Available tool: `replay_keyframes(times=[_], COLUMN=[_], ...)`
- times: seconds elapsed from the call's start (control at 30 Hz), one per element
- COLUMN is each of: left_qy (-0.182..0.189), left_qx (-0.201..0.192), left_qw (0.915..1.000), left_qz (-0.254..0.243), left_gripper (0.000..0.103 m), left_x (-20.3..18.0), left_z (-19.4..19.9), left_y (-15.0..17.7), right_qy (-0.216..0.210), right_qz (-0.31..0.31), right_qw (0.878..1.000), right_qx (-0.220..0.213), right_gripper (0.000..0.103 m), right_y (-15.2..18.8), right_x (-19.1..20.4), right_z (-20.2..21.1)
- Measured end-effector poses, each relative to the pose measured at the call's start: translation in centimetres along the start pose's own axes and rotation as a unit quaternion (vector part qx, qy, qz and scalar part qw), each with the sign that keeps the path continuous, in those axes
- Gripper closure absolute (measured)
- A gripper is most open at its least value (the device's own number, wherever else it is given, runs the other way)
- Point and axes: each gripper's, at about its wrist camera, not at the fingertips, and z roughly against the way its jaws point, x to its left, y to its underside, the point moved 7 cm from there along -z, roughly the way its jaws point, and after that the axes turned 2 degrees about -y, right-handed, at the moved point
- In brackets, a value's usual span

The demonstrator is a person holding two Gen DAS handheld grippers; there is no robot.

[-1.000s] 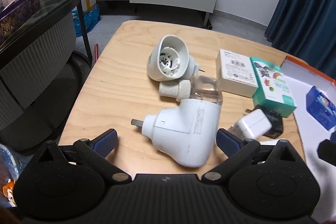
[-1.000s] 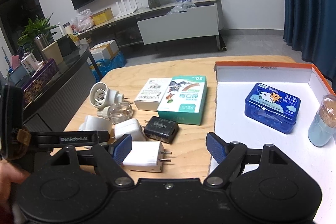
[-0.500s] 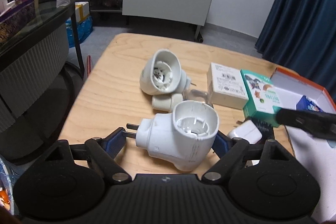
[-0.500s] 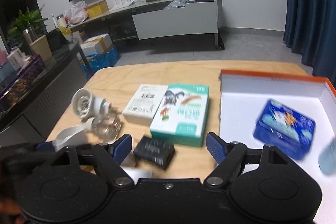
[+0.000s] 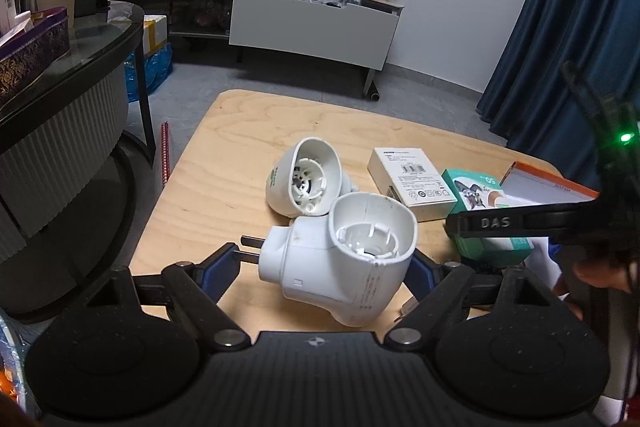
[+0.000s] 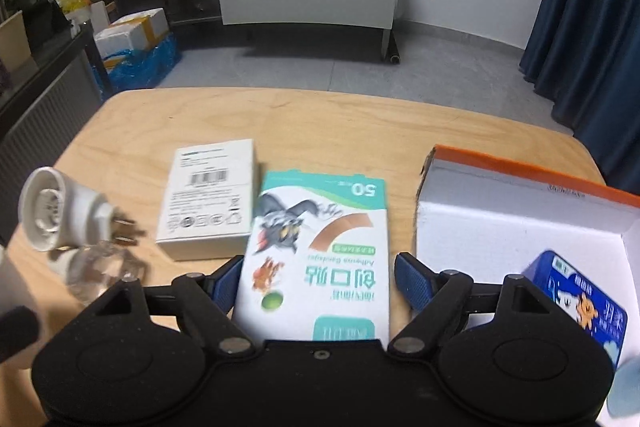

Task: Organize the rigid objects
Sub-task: 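Grasp the white plug adapter with the left tool while the right tool grasps the green box, then carry the white plug adapter into the white box, open the left tool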

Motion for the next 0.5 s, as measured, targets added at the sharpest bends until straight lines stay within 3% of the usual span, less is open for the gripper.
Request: replay_keyframes(times=[0.13,0.5], left_qy=[0.003,0.011], left_qx=[-0.001,-0.017], left_qw=[1.0,0.9998], left_qz=[0.005,0.002], left_gripper=[0.017,0.017], left_x=[-0.1,-2.0], left_z=[0.2,3.0], left_y=[-0.1,-0.3], right_qy=[-0.014,-0.047], right_qz=[-0.005,-0.005], right_qw=[1.0,0.995], right_qx=[-0.022,-0.087], right_gripper=[0.019,0.019], right_y=[0.0,2.8], right_x=[-0.2,0.2], right_z=[1.2,10.9])
